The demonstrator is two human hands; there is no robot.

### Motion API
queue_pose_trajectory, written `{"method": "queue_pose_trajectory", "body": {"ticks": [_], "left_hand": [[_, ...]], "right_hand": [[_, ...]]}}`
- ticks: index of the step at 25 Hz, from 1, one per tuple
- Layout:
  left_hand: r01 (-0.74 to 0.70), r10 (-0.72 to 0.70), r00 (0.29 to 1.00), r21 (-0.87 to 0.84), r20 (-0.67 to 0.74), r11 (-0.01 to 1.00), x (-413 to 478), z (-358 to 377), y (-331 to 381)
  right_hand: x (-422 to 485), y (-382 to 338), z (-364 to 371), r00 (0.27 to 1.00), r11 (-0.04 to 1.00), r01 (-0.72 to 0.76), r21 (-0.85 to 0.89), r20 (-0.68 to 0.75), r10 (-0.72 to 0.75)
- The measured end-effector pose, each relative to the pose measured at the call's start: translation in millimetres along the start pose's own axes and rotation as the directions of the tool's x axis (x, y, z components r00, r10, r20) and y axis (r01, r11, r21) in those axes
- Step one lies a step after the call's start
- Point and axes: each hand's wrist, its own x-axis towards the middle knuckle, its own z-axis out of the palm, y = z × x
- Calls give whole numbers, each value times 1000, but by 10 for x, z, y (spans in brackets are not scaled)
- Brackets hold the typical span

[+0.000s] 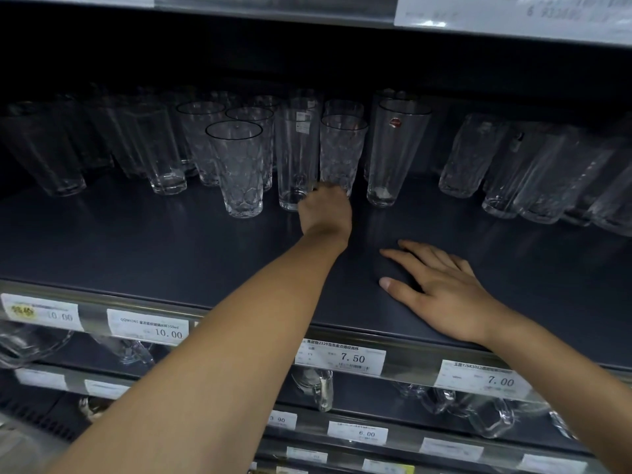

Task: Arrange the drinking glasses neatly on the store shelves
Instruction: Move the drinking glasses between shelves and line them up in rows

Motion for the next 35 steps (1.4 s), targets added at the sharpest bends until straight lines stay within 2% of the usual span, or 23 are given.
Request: {"method": "queue_pose_trajectory", "body": {"ticks": [5, 17, 20, 24, 27, 29, 31, 33, 35], "left_hand": [[30, -33, 998, 36, 61, 999, 35, -45, 5], [60, -58, 996, -32, 64, 998, 13, -65, 19], [73, -65, 994, -96, 84, 993, -12, -108, 3], [68, -29, 989, -270, 145, 960, -126, -185, -65], [42, 84, 962, -443, 260, 896, -215, -285, -201], [88, 160, 929, -618, 335, 782, -290, -397, -390], [167, 194, 904, -734, 380, 658, -440, -536, -642], [200, 214, 895, -780, 392, 593, -620, -666, -891], [215, 252, 880, -811, 402, 544, -792, -800, -1071]], "right_hand": [[5, 3, -1, 1000, 1000, 5, 2, -2, -5], [-9, -6, -5, 1000, 1000, 5, 11, -3, -5], [-7, 2, -4, 1000, 1000, 7, 19, -2, -7], [-14, -5, -21, 1000, 1000, 1, 28, 7, -1], [-12, -12, -36, 1000, 999, 3, 52, 8, -3], [-7, -8, -51, 1000, 994, -16, 106, 1, 16], [-8, -10, -101, 998, 967, -51, 250, -27, 59], [-42, -50, -184, 991, 874, -91, 478, -40, 126], [-151, -127, -266, 981, 763, -142, 631, -13, 194]]}}
